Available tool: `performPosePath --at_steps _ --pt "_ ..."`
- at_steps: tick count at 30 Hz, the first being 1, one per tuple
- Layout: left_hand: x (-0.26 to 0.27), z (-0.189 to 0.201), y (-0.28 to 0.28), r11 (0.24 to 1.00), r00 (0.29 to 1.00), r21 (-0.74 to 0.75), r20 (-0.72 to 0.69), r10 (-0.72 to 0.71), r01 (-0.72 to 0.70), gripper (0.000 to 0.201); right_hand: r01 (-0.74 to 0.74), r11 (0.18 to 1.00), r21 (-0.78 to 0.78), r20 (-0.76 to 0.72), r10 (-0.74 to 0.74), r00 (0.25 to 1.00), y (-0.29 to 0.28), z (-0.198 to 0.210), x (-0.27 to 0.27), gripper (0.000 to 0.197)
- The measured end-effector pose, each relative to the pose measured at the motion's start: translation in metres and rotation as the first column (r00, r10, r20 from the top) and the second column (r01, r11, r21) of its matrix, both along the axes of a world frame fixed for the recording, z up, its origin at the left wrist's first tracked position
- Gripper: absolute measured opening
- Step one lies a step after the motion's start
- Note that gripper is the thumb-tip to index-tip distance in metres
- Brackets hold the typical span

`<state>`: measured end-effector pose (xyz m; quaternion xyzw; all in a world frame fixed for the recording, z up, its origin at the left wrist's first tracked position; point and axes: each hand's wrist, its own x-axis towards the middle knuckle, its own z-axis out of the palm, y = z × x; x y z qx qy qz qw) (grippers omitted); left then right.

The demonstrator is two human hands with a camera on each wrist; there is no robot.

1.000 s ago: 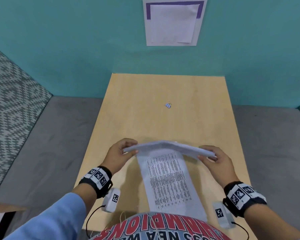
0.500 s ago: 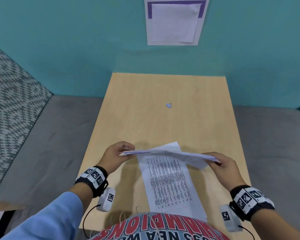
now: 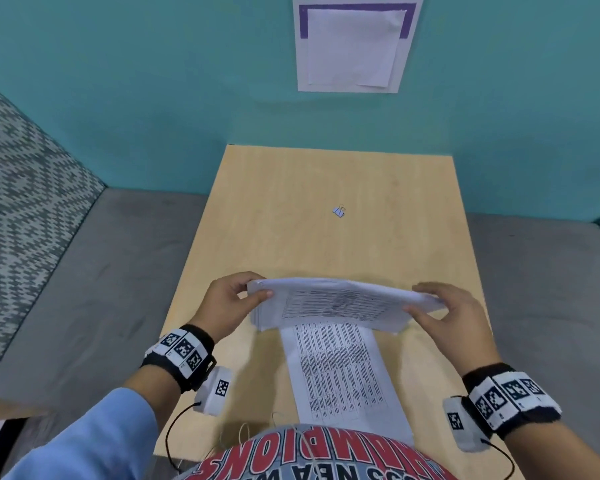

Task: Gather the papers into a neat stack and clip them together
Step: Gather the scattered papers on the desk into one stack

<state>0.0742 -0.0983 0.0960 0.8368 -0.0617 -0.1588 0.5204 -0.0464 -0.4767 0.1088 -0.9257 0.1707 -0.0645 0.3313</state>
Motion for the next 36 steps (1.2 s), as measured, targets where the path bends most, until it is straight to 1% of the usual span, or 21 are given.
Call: performPosePath --at_steps 2,3,5,6,7,8,9,11,12,13,15,17,19,21,23,25,27,30,32,33,36 --pt "0.0 0.03 -0.01 0.995 0.992 0.051 0.091 -0.085 0.081 0.009 -0.16 0.973 -0.166 0.014 0.165 0.986 0.015 0.02 0.009 0.053" --pt "0.0 0.046 -0.018 0.985 0.978 0.092 0.139 -0.156 0.144 0.004 -0.262 0.948 -0.182 -0.022 0.263 0.965 0.027 0.031 0.015 0.063" --pt "-0.002 0.079 -0.035 0.942 0.911 0.191 0.263 -0.319 0.274 0.006 -0.415 0.906 -0.083 -0.096 0.407 0.908 0.055 0.051 0.028 0.075" --pt "-0.004 0.093 -0.043 0.917 0.865 0.23 0.32 -0.387 0.325 0.009 -0.451 0.892 -0.021 -0.089 0.448 0.89 0.068 0.057 0.035 0.068" --pt "-0.005 0.106 -0.05 0.898 0.825 0.253 0.365 -0.432 0.359 0.012 -0.476 0.88 0.016 -0.055 0.476 0.878 0.077 0.061 0.04 0.051" --pt "-0.005 0.117 -0.054 0.888 0.8 0.264 0.391 -0.455 0.376 0.019 -0.483 0.874 0.047 -0.013 0.484 0.875 0.084 0.064 0.044 0.03" --pt "-0.005 0.125 -0.054 0.887 0.799 0.267 0.391 -0.456 0.375 0.027 -0.474 0.875 0.102 0.038 0.473 0.88 0.087 0.067 0.046 0.019" --pt "-0.001 0.134 -0.041 0.892 0.856 0.293 0.291 -0.427 0.345 0.047 -0.398 0.883 0.249 0.125 0.378 0.917 0.085 0.071 0.047 0.035" --pt "0.001 0.136 -0.029 0.893 0.888 0.307 0.218 -0.404 0.331 0.051 -0.35 0.874 0.338 0.161 0.312 0.936 0.082 0.073 0.045 0.038" --pt "0.003 0.136 -0.015 0.898 0.912 0.301 0.159 -0.378 0.32 0.049 -0.311 0.856 0.413 0.194 0.251 0.948 0.077 0.076 0.043 0.031" --pt "0.002 0.132 0.006 0.937 0.944 0.189 0.1 -0.315 0.293 0.038 -0.247 0.804 0.541 0.209 0.156 0.965 0.067 0.077 0.039 0.009" --pt "-0.004 0.123 0.008 0.973 0.973 -0.057 0.076 -0.22 0.224 0.036 -0.224 0.75 0.622 0.229 0.1 0.968 0.062 0.077 0.035 0.012" --pt "-0.01 0.104 -0.005 0.953 0.988 -0.262 0.0 -0.157 0.152 0.038 -0.221 0.729 0.648 0.229 0.09 0.969 0.061 0.068 0.031 0.022" --pt "-0.013 0.07 -0.019 0.963 0.992 -0.247 -0.047 -0.12 0.105 0.035 -0.222 0.758 0.613 0.176 0.143 0.974 0.065 0.05 0.03 0.026" --pt "-0.014 0.034 -0.028 0.986 0.993 -0.143 -0.07 -0.095 0.085 0.031 -0.152 0.781 0.605 0.06 0.146 0.987 0.068 0.025 0.029 0.026" --pt "-0.016 0.017 -0.034 0.99 0.992 -0.136 -0.113 -0.049 0.034 0.038 -0.077 0.786 0.613 -0.017 0.111 0.994 0.068 0.008 0.031 0.023" --pt "-0.015 0.012 -0.038 0.984 0.991 -0.18 -0.134 -0.023 -0.002 0.046 -0.047 0.796 0.603 -0.048 0.095 0.994 0.067 0.001 0.034 0.017" --pt "-0.009 0.007 -0.039 0.988 0.984 -0.142 -0.16 -0.082 0.06 0.052 -0.037 0.785 0.618 -0.06 0.094 0.994 0.07 -0.003 0.042 0.01" --pt "-0.007 -0.002 -0.037 0.989 0.976 -0.136 -0.199 -0.088 0.061 0.048 -0.01 0.786 0.618 -0.059 0.059 0.997 0.07 -0.006 0.048 0.026" --pt "-0.006 -0.005 -0.036 0.99 0.978 -0.139 -0.201 -0.058 0.03 0.045 -0.004 0.773 0.634 -0.058 0.052 0.997 0.072 -0.006 0.052 0.029" --pt "-0.001 -0.006 -0.027 0.992 0.974 -0.084 -0.213 0.075 -0.095 0.034 -0.023 0.7 0.713 -0.034 0.068 0.997 0.082 0.001 0.063 0.015"
